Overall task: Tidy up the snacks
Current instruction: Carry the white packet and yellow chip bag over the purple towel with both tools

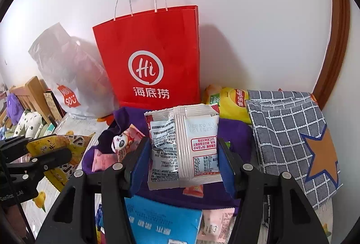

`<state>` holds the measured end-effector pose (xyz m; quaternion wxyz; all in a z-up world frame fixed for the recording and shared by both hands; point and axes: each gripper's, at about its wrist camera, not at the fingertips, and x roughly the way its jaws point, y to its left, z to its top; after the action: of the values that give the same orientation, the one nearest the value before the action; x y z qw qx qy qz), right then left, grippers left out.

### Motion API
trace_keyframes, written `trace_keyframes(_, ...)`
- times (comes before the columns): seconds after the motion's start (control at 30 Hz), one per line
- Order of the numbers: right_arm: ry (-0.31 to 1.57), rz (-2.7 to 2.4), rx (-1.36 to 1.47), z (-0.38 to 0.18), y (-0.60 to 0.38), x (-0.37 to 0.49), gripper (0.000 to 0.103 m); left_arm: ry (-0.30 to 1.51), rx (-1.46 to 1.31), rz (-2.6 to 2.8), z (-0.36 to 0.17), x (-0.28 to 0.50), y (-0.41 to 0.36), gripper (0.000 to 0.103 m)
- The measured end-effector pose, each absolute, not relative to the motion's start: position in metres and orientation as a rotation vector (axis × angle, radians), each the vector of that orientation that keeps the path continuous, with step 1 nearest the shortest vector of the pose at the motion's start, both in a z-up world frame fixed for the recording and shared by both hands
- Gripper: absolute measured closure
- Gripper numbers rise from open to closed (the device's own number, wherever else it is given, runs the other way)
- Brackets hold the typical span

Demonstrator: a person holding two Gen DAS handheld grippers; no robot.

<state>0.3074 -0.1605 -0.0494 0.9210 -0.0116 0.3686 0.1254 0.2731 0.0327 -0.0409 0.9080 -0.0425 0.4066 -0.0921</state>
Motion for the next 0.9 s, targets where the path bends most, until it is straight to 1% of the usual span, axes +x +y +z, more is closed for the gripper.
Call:
trace_keyframes(0.33,0.750,0.240,-0.044,-0.052,-0.160,0.338,0.046,0.832,-0.094,-0.215,-0.039,0.318,0.026,0.061)
trace_keyframes(0.5,0.756,0.230,-0.039,-0.067,-0.165,0.354,0.046,0.861,-0.099,-0.202,-0.066,0.338,0.027,0.061)
trace_keyframes(0.57,0.792,0.233,-0.047,-0.077,-0.165,0.362,0.046,0.908,-0.088,-0.182,-0.078,0.350,0.028,0.061)
trace_keyframes(0.9,0.852,0.266,-0.049,-0.106,-0.162,0.379,0.046,0.962,-0.139,-0.174,-0.101,0.365,0.045,0.061)
